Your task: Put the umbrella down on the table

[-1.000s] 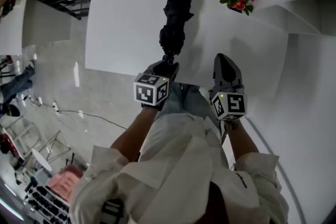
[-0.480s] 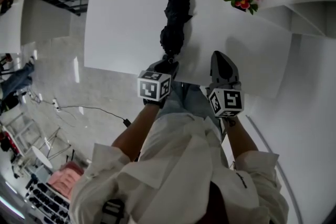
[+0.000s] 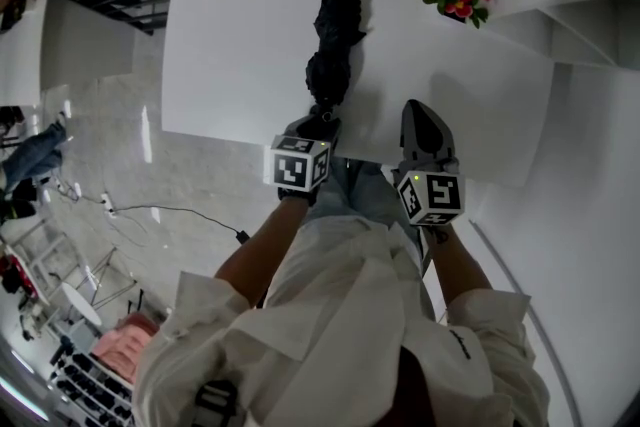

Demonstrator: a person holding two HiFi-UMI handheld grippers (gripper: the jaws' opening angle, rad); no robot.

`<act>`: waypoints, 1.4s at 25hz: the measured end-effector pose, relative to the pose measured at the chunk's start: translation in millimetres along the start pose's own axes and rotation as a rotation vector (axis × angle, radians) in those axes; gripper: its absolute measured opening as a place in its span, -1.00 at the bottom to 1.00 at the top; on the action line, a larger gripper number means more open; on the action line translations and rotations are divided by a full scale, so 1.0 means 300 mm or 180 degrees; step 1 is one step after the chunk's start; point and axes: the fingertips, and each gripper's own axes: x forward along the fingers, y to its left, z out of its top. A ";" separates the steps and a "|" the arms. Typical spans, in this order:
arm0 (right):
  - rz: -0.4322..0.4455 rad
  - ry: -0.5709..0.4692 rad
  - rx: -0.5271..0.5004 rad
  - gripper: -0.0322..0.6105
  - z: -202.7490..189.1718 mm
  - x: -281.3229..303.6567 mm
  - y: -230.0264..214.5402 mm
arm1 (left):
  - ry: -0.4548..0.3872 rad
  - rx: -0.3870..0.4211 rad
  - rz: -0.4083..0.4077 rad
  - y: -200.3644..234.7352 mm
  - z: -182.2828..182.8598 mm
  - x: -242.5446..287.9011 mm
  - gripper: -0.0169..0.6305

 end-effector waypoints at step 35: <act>-0.0300 -0.1111 -0.0258 -0.84 0.555 -0.347 -0.057 | -0.1398 0.0666 0.0234 -0.104 0.524 -0.530 -0.64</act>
